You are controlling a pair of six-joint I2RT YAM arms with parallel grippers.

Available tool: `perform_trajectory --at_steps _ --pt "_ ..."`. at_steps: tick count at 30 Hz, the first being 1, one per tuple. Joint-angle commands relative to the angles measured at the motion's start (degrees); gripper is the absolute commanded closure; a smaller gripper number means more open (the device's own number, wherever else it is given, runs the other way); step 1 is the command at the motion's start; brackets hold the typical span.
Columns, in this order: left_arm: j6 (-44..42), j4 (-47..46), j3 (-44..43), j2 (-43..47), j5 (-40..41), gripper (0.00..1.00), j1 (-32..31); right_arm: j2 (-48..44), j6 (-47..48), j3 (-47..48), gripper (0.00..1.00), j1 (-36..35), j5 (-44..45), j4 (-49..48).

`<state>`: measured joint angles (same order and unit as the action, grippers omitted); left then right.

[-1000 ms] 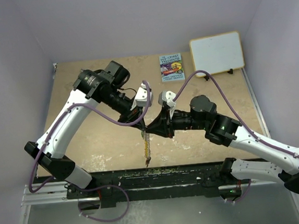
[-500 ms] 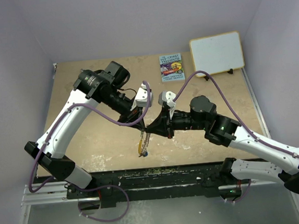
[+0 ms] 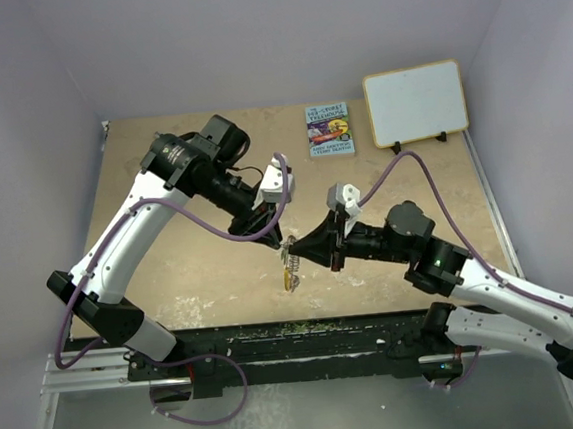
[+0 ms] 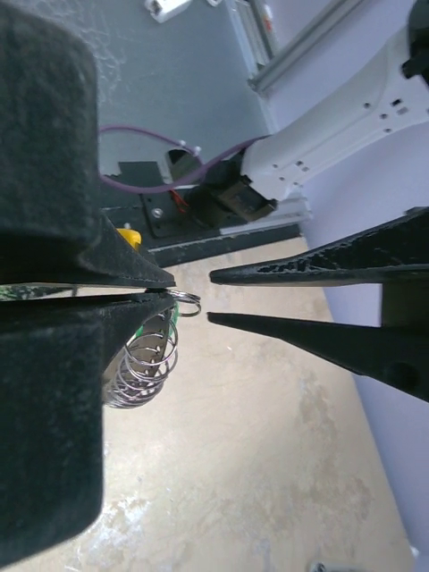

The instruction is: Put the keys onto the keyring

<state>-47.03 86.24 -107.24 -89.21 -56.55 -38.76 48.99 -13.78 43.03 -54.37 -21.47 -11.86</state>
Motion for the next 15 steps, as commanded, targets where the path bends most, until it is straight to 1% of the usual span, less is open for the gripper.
perform_trajectory --at_steps 1,4,6,10,13,15 --pt "1.6 -3.5 -1.85 2.44 -0.1 0.76 -0.33 -3.3 -1.41 -1.14 1.0 -0.28 4.07 -11.22" --pt "4.57 -8.53 -0.13 4.25 2.27 0.75 -0.33 -5.02 -1.84 -2.78 1.0 -0.3 5.89 -14.15" --pt "7.38 -14.24 2.51 6.35 3.4 0.75 -0.34 -5.82 -2.23 -3.55 1.0 -0.3 6.66 -15.7" --pt "10.16 -24.24 7.34 11.33 5.64 0.75 -0.26 -7.11 -3.01 -4.6 1.0 -0.29 8.34 -17.79" --pt "10.41 -25.24 6.87 10.86 6.09 0.75 -0.35 -7.52 -3.85 -5.42 1.0 -0.3 9.05 -19.83" --pt "11.07 -26.89 8.1 11.28 6.06 0.75 -0.35 -7.46 -4.2 -5.74 1.0 -0.3 9.47 -20.77"
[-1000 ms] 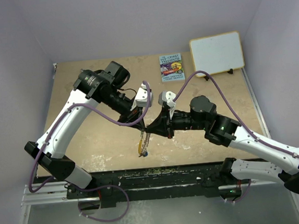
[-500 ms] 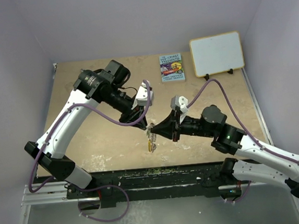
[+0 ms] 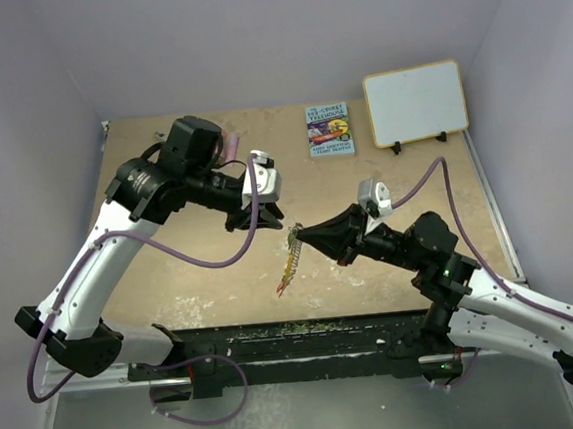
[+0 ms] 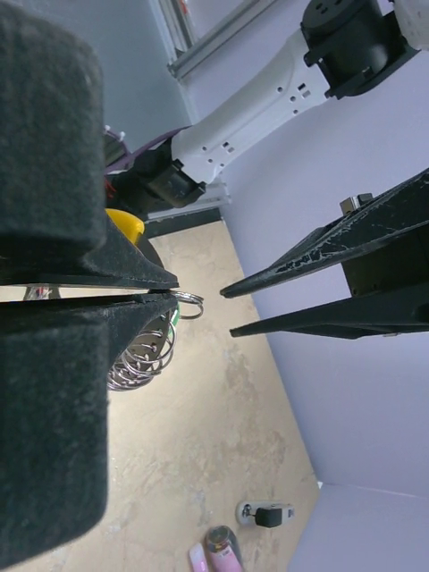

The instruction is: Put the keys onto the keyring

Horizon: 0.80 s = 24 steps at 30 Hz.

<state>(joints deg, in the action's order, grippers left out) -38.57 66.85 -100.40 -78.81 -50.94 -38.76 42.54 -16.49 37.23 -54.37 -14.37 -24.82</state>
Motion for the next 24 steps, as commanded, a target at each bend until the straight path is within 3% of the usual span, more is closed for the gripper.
perform_trajectory --at_steps 1,13,24 --pt "2.92 -8.25 1.93 1.21 0.41 0.75 -0.36 -0.74 -1.64 -0.04 1.0 -0.28 2.57 -8.11" --pt "2.88 -13.85 6.18 2.46 0.82 0.71 -0.58 0.53 -3.72 -0.59 1.0 -0.3 3.97 -11.29" --pt "-1.94 -8.67 4.0 2.43 -3.38 0.71 -0.93 0.56 -3.98 -0.37 1.0 -0.3 5.4 -10.2"
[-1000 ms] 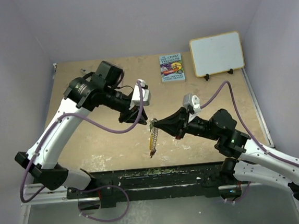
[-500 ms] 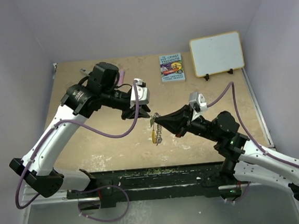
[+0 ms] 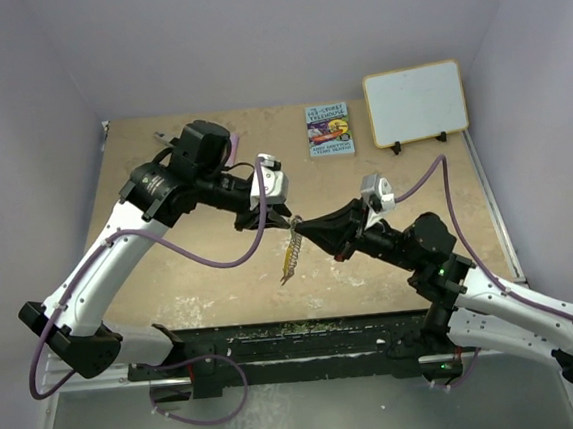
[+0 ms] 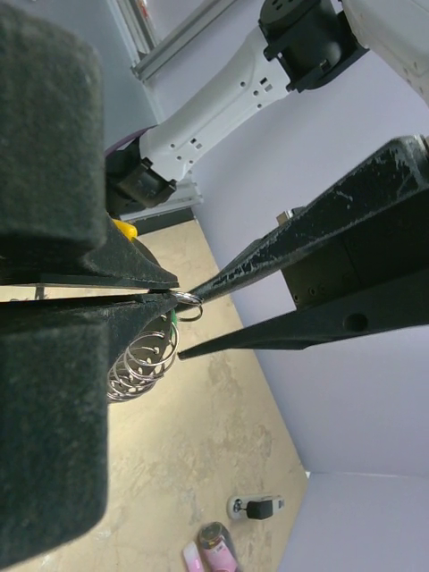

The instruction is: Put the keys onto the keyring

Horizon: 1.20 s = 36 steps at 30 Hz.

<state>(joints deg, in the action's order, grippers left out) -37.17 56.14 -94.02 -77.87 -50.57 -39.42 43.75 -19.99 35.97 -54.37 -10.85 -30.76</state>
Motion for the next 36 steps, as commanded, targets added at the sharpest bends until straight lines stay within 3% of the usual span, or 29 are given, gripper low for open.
perform_trajectory --at_steps 1,7,19,31,36 --pt "-4.17 2.87 -2.28 1.51 -4.1 0.71 -0.3 -0.85 -0.49 0.86 1.0 -0.3 2.15 -4.01" --pt "-6.84 5.25 -1.68 2.02 -3.76 0.71 -0.28 -1.27 -0.38 1.18 1.0 -0.28 2.59 -2.9" --pt "-2.96 -0.22 -1.44 0.34 -3.99 0.7 -0.29 -0.44 -0.49 2.09 1.0 -0.3 2.02 -3.19" --pt "-5.88 1.0 -2.82 0.78 1.57 0.7 -0.3 -0.72 -0.73 2.2 1.0 -0.3 1.8 -2.91" --pt "-4.96 -0.18 -3.32 0.06 -1.16 0.7 -0.29 0.12 -1.01 2.52 1.0 -0.3 1.62 -3.41"
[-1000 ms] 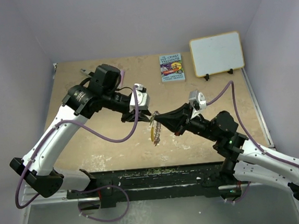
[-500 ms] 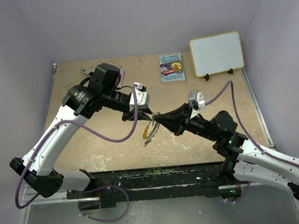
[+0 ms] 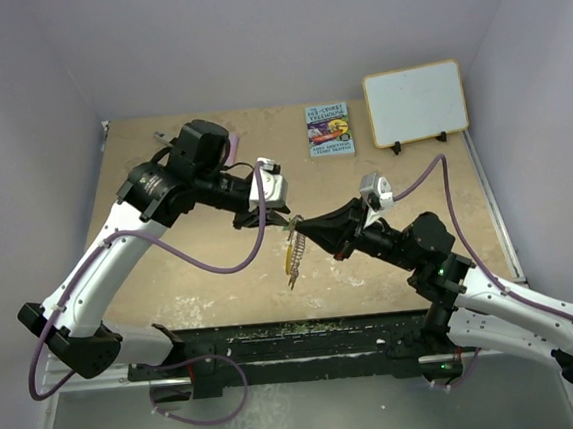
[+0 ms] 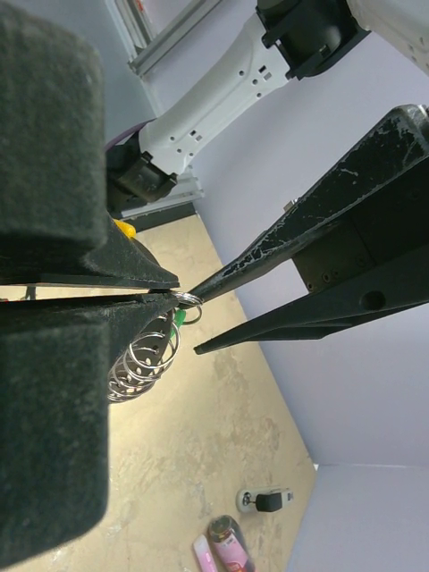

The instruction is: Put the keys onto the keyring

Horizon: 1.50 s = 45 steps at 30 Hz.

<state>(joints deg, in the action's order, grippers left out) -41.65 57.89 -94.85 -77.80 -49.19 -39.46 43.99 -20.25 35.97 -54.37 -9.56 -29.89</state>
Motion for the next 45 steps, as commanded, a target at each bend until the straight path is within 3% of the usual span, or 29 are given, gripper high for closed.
perform_trajectory --at_steps 1,10,22,28,45 --pt "-0.19 -2.34 -2.53 -0.21 -3.17 0.7 -0.27 0.06 -0.82 2.61 1.0 -0.3 0.33 -4.36" --pt "-0.63 -1.23 -2.46 -0.79 -7.69 0.72 -0.53 -0.27 -1.46 2.4 1.0 -0.31 1.5 -5.62" --pt "0.42 -3.03 -1.0 -0.16 -4.39 0.74 -0.69 -1.81 -2.01 1.6 1.0 -0.29 3.05 -6.65" --pt "1.01 -3.76 -1.29 -0.48 -3.64 0.96 -0.66 -1.59 -2.64 1.4 1.0 -0.3 3.46 -7.52" --pt "1.94 -3.89 -1.66 -0.46 -0.47 0.97 -2.36 -2.12 -6.2 1.33 1.0 -0.29 12.25 -7.59"
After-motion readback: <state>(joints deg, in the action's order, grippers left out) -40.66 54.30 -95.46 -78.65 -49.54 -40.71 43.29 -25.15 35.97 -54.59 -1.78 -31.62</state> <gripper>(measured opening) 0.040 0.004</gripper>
